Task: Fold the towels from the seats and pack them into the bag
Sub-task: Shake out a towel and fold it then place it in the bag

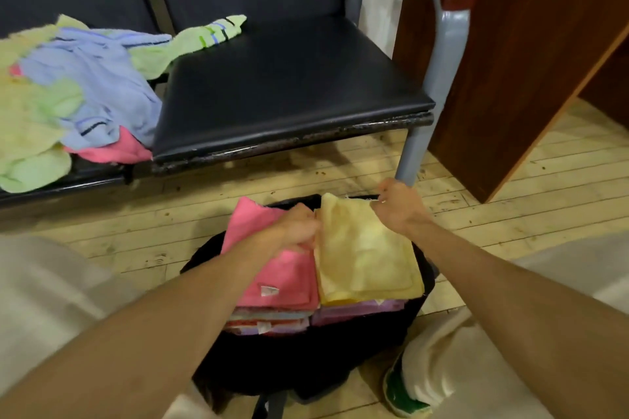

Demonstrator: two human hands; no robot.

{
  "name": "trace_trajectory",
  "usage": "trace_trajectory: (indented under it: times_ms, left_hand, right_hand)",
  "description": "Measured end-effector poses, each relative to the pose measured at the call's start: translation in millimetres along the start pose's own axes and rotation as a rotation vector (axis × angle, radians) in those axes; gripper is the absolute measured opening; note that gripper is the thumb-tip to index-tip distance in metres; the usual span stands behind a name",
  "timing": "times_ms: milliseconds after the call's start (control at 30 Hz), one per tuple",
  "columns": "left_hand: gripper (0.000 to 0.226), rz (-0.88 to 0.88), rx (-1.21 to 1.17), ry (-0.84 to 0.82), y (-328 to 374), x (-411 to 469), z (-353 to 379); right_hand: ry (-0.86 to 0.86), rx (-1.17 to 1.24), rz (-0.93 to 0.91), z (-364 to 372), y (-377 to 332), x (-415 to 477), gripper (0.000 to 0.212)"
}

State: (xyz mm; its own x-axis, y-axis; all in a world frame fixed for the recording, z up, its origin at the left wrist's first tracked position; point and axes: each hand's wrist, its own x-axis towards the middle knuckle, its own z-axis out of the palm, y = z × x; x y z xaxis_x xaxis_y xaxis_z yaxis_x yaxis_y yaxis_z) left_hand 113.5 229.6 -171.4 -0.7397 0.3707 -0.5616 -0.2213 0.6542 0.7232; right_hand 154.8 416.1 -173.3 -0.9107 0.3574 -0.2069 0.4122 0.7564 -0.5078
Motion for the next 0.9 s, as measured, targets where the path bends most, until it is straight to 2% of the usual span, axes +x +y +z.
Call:
trace_trajectory:
  times_ms: [233, 467, 600, 700, 900]
  left_hand:
    - [0.018, 0.169, -0.037, 0.151, 24, -39, -92]
    - [0.014, 0.267, -0.12, 0.293, 18, -78, -202]
    - [0.016, 0.275, -0.233, 0.537, -11, -90, -251]
    - [0.02, 0.27, -0.163, 0.774, -40, -95, -278]
    - [0.02, 0.185, -0.453, 0.932, -77, -116, -317]
  right_hand:
    - [0.052, 0.206, -0.273, -27, -112, -6, 0.021]
    - [-0.008, 0.321, -0.438, -16, -217, 8, 0.015]
    - [-0.076, 0.364, -0.52, 8, -271, 22, 0.019]
    - [-0.109, 0.359, -0.565, 35, -308, 37, 0.022]
    - [-0.117, 0.346, -0.634, 78, -372, 61, 0.024]
